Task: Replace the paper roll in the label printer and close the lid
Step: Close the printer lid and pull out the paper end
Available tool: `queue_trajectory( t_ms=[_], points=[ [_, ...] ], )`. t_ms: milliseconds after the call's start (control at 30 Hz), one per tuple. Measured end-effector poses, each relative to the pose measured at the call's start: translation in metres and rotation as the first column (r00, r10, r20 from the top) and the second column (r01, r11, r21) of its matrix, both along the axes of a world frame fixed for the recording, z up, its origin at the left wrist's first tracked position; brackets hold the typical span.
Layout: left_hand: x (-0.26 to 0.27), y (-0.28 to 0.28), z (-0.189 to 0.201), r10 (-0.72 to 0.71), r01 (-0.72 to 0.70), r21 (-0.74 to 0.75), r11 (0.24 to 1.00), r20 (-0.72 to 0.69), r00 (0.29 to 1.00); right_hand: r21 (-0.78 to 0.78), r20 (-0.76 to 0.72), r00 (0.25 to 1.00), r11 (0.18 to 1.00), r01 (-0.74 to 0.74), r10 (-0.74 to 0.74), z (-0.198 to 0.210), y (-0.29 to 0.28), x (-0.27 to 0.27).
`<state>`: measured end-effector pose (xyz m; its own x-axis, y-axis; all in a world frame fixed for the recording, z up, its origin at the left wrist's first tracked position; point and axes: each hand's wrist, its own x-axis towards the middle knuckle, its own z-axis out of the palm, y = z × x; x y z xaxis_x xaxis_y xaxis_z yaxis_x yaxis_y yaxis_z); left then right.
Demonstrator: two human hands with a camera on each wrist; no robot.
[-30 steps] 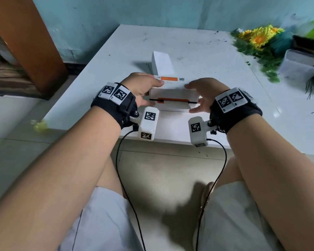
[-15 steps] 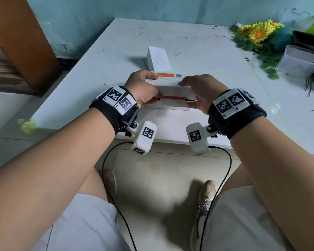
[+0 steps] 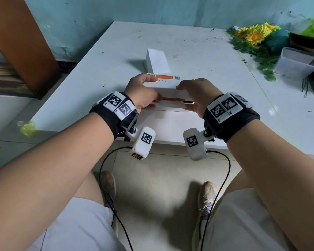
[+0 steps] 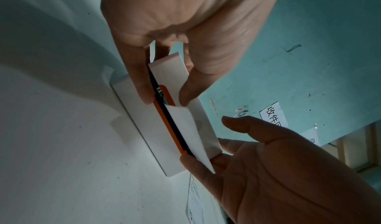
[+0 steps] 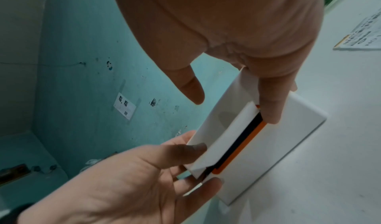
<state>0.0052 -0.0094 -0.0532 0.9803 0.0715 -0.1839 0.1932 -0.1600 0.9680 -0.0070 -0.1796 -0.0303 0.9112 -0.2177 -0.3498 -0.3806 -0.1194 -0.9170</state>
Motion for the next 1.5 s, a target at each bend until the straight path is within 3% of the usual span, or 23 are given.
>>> queue_trajectory(
  t_ms=[133,233,700,1100,1500],
  points=[
    [-0.001,0.001,0.001,0.013,-0.015,0.057,0.998,0.036,0.999,-0.056,0.041,0.999,0.998,0.001,0.001,-0.01,0.005,-0.004],
    [-0.001,0.0,-0.001,0.003,-0.003,-0.007,1.0,0.031,0.999,-0.088,0.071,0.997,0.996,-0.002,0.009,-0.014,0.009,-0.005],
    [0.002,-0.002,-0.007,0.005,-0.009,0.049,0.999,0.09,0.996,-0.106,0.145,0.989,0.993,0.048,-0.033,-0.024,0.01,0.003],
    [0.006,-0.008,-0.008,0.033,-0.047,0.108,0.993,0.123,0.992,-0.41,0.183,0.974,0.911,-0.047,0.132,-0.03,-0.011,0.008],
    [0.012,-0.017,-0.012,0.042,-0.048,0.051,0.998,0.118,0.992,-0.321,0.157,0.982,0.946,-0.046,0.101,-0.027,-0.017,0.016]
  ],
)
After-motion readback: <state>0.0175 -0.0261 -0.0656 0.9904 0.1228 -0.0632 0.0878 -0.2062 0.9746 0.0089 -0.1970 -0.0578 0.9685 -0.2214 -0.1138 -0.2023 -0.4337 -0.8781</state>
